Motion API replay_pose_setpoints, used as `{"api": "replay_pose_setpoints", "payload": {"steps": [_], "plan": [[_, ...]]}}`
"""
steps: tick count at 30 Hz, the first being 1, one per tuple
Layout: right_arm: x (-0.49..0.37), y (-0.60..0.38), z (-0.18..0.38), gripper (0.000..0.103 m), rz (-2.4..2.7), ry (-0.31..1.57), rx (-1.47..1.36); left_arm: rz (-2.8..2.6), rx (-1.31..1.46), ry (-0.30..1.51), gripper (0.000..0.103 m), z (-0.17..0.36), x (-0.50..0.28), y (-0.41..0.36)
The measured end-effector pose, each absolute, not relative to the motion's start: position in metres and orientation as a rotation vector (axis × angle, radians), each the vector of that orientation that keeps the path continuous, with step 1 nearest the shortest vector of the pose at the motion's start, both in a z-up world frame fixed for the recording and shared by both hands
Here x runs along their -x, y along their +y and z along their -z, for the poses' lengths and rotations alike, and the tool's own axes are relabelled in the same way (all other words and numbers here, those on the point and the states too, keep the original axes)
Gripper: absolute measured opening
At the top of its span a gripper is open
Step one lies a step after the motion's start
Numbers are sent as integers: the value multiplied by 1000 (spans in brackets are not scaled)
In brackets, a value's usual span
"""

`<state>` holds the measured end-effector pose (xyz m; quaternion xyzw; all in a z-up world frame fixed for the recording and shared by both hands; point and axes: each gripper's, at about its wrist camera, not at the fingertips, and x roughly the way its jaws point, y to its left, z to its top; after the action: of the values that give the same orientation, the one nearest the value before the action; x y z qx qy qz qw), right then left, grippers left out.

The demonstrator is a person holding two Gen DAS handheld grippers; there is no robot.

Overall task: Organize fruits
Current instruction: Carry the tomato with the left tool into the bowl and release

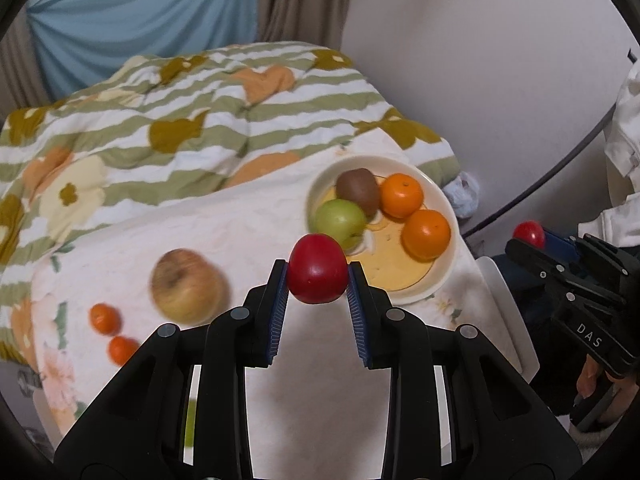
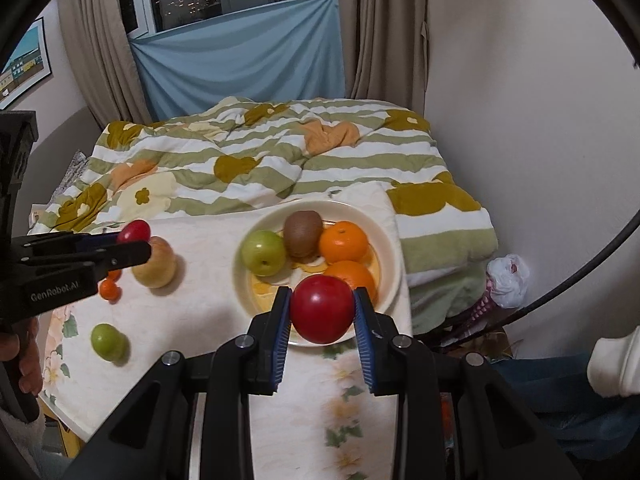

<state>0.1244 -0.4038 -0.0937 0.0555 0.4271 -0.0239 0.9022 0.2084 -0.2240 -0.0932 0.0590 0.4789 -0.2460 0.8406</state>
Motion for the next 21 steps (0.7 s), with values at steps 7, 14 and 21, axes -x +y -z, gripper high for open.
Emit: {"api": "replay_pose_setpoints", "payload": {"steps": [7, 14, 21], "plan": [[-141, -428, 111, 28, 92, 901, -138, 593, -171, 1054, 36, 121, -233, -267], [-155, -450, 117, 28, 155, 897, -192, 688, -251, 1073, 36, 138, -255, -308], [-167, -465, 120, 28, 205, 898, -226, 752, -312, 1085, 37, 150, -265, -336]]}}
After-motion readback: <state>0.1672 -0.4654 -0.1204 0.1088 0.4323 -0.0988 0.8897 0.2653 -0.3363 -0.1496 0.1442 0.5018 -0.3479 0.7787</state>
